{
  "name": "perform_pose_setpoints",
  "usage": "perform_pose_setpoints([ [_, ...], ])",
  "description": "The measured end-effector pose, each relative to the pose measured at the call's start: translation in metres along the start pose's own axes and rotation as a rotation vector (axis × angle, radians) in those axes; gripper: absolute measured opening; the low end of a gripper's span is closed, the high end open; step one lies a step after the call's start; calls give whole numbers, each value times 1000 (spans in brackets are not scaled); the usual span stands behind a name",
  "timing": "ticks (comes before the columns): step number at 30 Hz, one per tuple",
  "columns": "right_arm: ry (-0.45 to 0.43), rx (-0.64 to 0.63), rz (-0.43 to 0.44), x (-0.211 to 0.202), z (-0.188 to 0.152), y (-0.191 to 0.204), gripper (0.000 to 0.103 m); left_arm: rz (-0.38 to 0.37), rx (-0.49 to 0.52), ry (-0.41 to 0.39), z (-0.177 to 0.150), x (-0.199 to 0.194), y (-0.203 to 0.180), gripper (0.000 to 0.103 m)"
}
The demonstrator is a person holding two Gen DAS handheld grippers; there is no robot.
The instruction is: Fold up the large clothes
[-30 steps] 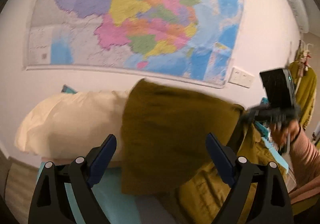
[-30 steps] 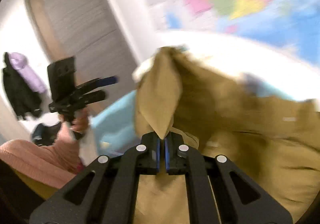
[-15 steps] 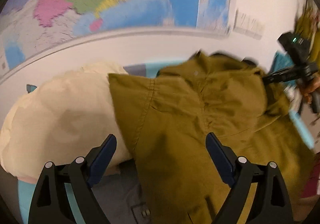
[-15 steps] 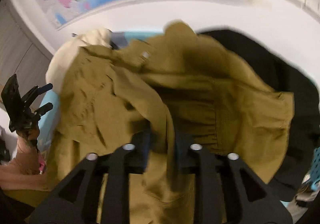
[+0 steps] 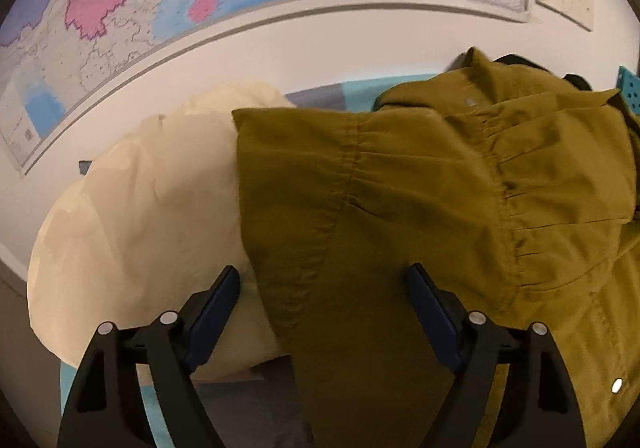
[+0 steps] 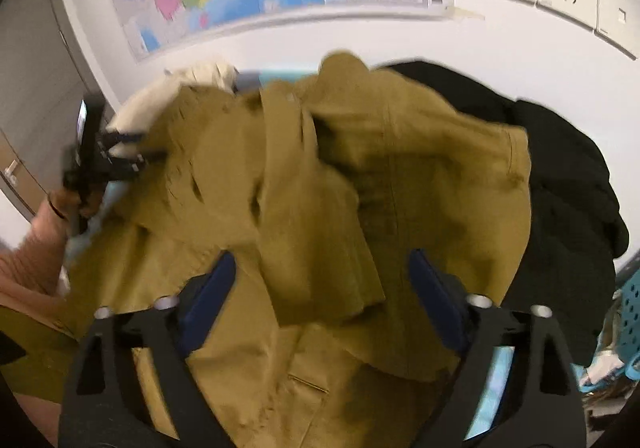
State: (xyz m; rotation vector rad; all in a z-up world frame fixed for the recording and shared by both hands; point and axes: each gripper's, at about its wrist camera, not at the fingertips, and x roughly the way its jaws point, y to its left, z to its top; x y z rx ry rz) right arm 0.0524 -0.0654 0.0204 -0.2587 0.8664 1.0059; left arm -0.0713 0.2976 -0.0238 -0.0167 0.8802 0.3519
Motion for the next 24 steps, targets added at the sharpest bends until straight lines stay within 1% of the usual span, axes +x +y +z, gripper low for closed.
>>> perform_pose_setpoints([
  [1, 22, 26, 42, 4, 0, -4, 14, 4, -3, 1, 1, 2, 0, 82],
  [2, 35, 70, 93, 4, 3, -9, 2, 11, -5, 0, 1, 2, 0, 81],
  [4, -28, 95, 184, -13, 12, -16, 2, 33, -2, 1, 1, 2, -2, 80],
  [5, -88, 123, 241, -29, 19, -23, 2, 44, -6, 3, 2, 2, -1, 79],
  [6, -137, 167, 269, -42, 24, -33, 2, 45, -9, 5, 1, 2, -1, 79],
  [7, -163, 201, 273, -50, 28, -43, 2, 45, -14, 6, 1, 2, 0, 79],
  [8, -171, 226, 249, -53, 31, -53, 2, 45, -21, 7, 2, 1, 1, 79],
  [9, -148, 262, 163, -50, 32, -68, 2, 45, -25, 7, 0, -1, 1, 79],
  [10, -124, 279, 137, -45, 32, -74, 2, 43, -32, 7, 0, -2, 2, 79],
  [12, -44, 334, 95, -18, 24, -91, 3, 46, -43, 10, 1, -4, 4, 79],
  [14, 22, 359, 57, 8, 14, -100, 4, 46, -52, 14, 0, -8, 4, 81],
  [16, 16, 406, 61, 19, 7, -108, 9, 46, -53, 16, -3, -12, 4, 83],
  [17, -4, 424, 77, 18, 4, -110, 9, 37, -55, 22, -5, -14, 4, 85],
  [18, -23, 423, 83, 15, 2, -110, 9, 26, -61, 31, -7, -17, 5, 85],
  [20, -52, 393, 52, 7, 3, -105, 9, 3, -80, 30, -13, -25, 9, 85],
  [21, -75, 355, 37, 1, 4, -100, 6, -5, -89, 28, -16, -28, 10, 85],
  [22, -99, 329, 27, -5, 7, -96, 6, -19, -99, 21, -20, -34, 13, 85],
  [24, -114, 322, 2, -5, 7, -94, 6, -74, -122, 22, -27, -39, 18, 87],
])
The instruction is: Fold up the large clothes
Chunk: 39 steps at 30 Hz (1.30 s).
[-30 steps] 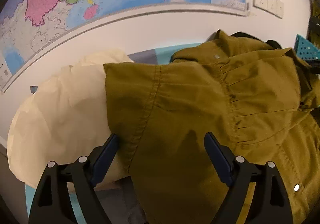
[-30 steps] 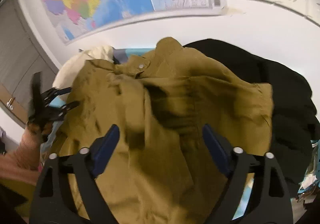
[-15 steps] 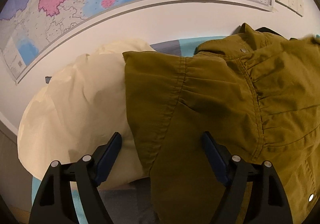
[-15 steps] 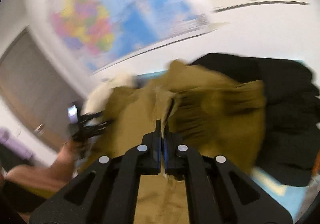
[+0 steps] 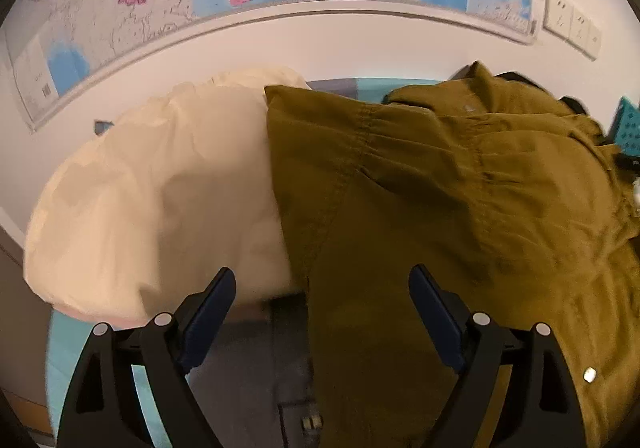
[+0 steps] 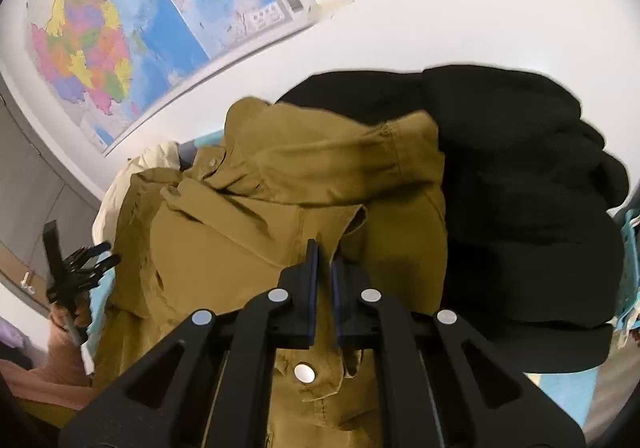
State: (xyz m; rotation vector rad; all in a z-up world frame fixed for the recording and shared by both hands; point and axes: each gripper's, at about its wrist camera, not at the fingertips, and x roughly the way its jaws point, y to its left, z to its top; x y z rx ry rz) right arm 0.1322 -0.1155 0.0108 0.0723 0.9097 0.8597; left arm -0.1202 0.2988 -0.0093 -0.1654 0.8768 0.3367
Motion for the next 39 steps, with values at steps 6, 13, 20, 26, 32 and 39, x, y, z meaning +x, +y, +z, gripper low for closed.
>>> perform_pose_setpoints([
  [6, 27, 35, -65, 24, -5, -10, 18, 16, -10, 58, -17, 13, 0, 86],
  [13, -138, -58, -122, -41, -30, 19, 54, -116, -41, 45, -37, -6, 2, 90],
  [20, 27, -164, -106, -1, -62, 42, 54, -123, -30, 95, -52, 12, -8, 80],
  [26, 32, -83, -111, 5, -62, 32, 59, -59, -44, 75, -53, 2, -10, 79],
  [32, -22, 17, 20, -62, -95, 15, 72, -188, -106, 33, -81, -37, 15, 86],
  [39, -9, 153, 30, -101, -160, -18, 81, -360, -159, 100, -134, -62, 25, 88],
])
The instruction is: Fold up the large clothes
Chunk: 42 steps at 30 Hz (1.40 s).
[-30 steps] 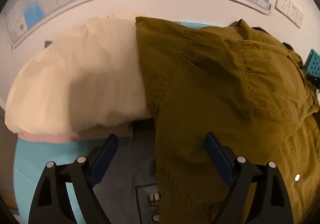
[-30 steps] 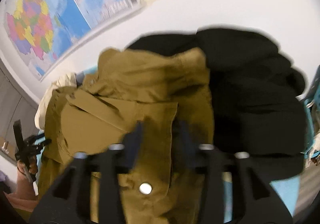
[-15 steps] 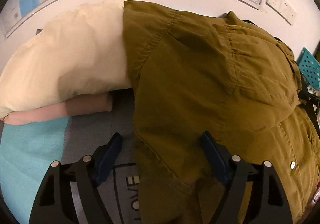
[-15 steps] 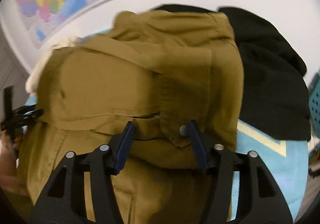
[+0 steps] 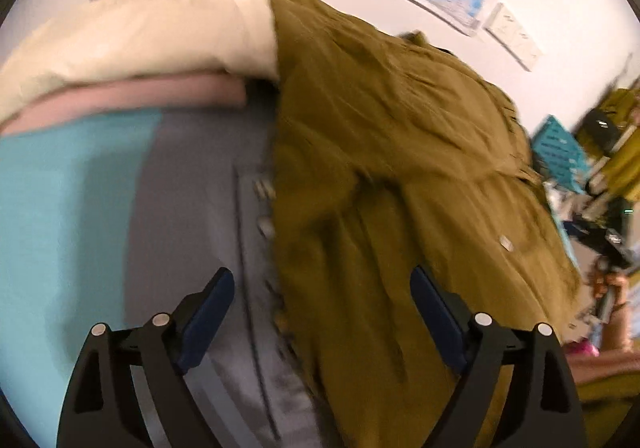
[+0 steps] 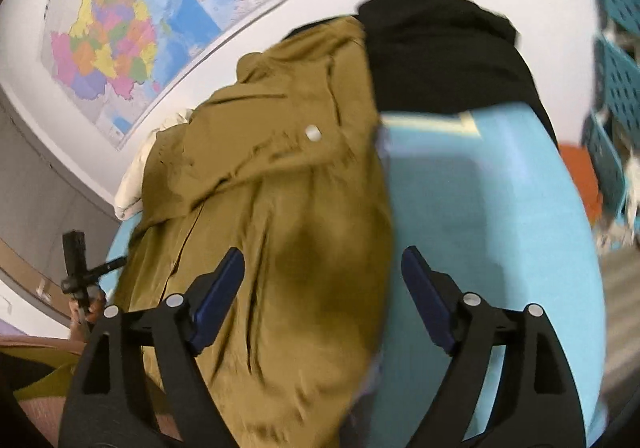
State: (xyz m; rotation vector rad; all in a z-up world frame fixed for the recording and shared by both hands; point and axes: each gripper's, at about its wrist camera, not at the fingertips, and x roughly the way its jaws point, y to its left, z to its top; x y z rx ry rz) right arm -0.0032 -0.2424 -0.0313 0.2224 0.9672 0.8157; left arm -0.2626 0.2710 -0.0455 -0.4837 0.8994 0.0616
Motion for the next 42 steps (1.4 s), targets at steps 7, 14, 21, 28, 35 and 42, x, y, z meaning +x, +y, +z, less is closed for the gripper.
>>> perform_pose_setpoints([
  [7, 24, 24, 44, -8, -42, -7, 84, -62, 95, 52, -41, -11, -34, 93],
  [14, 68, -33, 147, -4, -61, 11, 84, -194, 110, 115, -63, -14, -56, 96],
  [21, 92, -62, 266, 0, -73, 24, 84, -392, -23, 131, -69, -10, -53, 96],
  [28, 86, -74, 295, 7, -75, 32, 70, -255, -25, 100, -63, 0, -65, 37],
  [35, 66, -63, 319, 6, -78, 30, 71, -252, -32, 106, -62, -2, -60, 56],
  [42, 45, 23, 398, 11, -77, 34, 10, -168, -73, 61, -54, 4, -71, 8],
])
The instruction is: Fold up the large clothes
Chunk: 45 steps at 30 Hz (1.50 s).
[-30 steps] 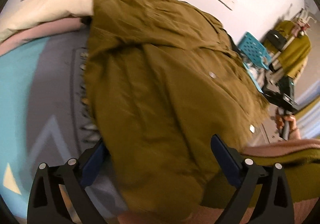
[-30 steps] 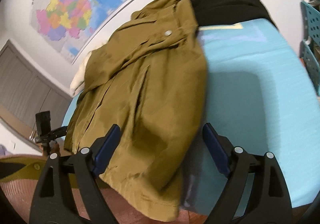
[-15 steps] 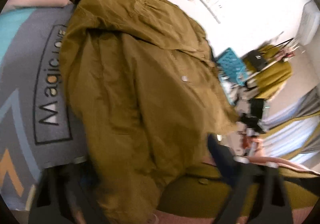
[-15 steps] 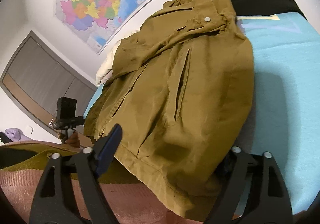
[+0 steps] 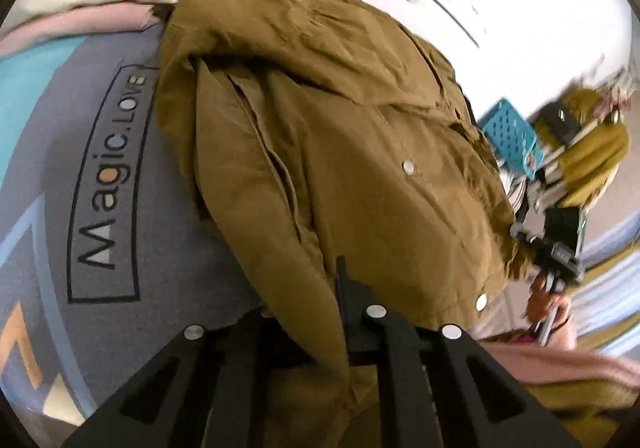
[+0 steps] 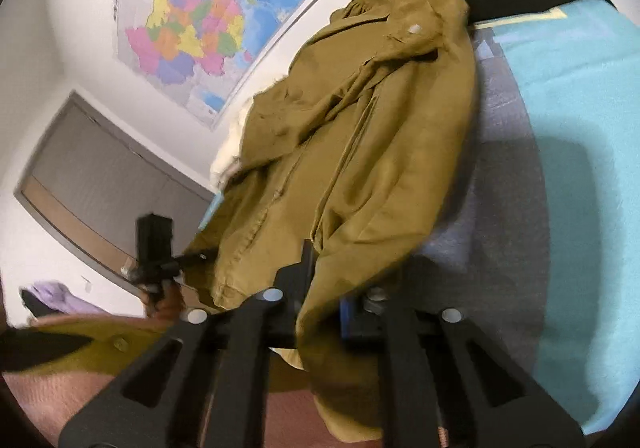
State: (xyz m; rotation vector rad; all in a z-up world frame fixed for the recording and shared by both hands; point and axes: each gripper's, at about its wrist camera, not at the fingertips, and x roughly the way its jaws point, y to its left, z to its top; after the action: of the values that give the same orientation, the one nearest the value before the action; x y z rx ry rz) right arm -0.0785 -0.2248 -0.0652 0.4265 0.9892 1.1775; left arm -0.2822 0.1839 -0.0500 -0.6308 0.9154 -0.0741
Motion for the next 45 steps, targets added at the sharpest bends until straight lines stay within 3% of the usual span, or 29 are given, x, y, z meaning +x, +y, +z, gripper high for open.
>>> perform_pose_setpoints([
  [3, -68, -52, 37, -21, 4, 26, 10, -44, -19, -31, 6, -23, 3, 6],
  [7, -151, -175, 102, -58, 4, 71, 9, -88, 16, -135, 12, -80, -5, 6],
  [10, -146, -227, 112, -72, -5, 89, 10, -117, 34, -163, 8, -109, -3, 6],
  [13, -76, -195, 77, -61, -16, 84, 12, -84, 53, -122, -1, -111, 4, 6],
  [18, 23, -62, 27, -41, -38, 43, 16, -16, 4, 41, -17, -71, 31, 8],
  [20, 37, -27, 21, -40, -46, 30, 28, -27, -12, 66, -22, -61, 40, 11],
  [21, 43, -13, 11, -38, -49, 27, 39, -43, -26, 73, -24, -58, 44, 13],
  [24, 93, -5, -15, -26, -60, 21, 57, -95, -54, 105, -26, -55, 51, 32],
  [25, 112, -2, -19, -21, -63, 19, 57, -116, -46, 101, -27, -55, 50, 39],
  [26, 123, 7, -14, -18, -66, 16, 57, -117, -33, 102, -28, -55, 49, 39],
  [27, 132, 19, 4, -14, -69, 14, 46, -108, -24, 102, -29, -53, 41, 39],
  [28, 136, 20, 29, -11, -71, 15, 31, -96, -8, 103, -29, -51, 36, 28],
  [29, 123, 11, 60, -12, -72, 18, 24, -85, -4, 107, -29, -49, 32, 8],
  [30, 103, 2, 73, -16, -71, 22, 13, -81, -7, 109, -30, -49, 29, 8],
  [31, 83, -12, 89, -21, -70, 26, 9, -86, -13, 100, -28, -51, 28, 8],
  [35, -39, -73, 128, -48, -53, 50, 6, -133, -16, 46, -17, -70, 22, 7],
  [45, -189, -155, 135, -69, 15, 81, 6, -130, 36, -39, 36, -105, 5, 8],
])
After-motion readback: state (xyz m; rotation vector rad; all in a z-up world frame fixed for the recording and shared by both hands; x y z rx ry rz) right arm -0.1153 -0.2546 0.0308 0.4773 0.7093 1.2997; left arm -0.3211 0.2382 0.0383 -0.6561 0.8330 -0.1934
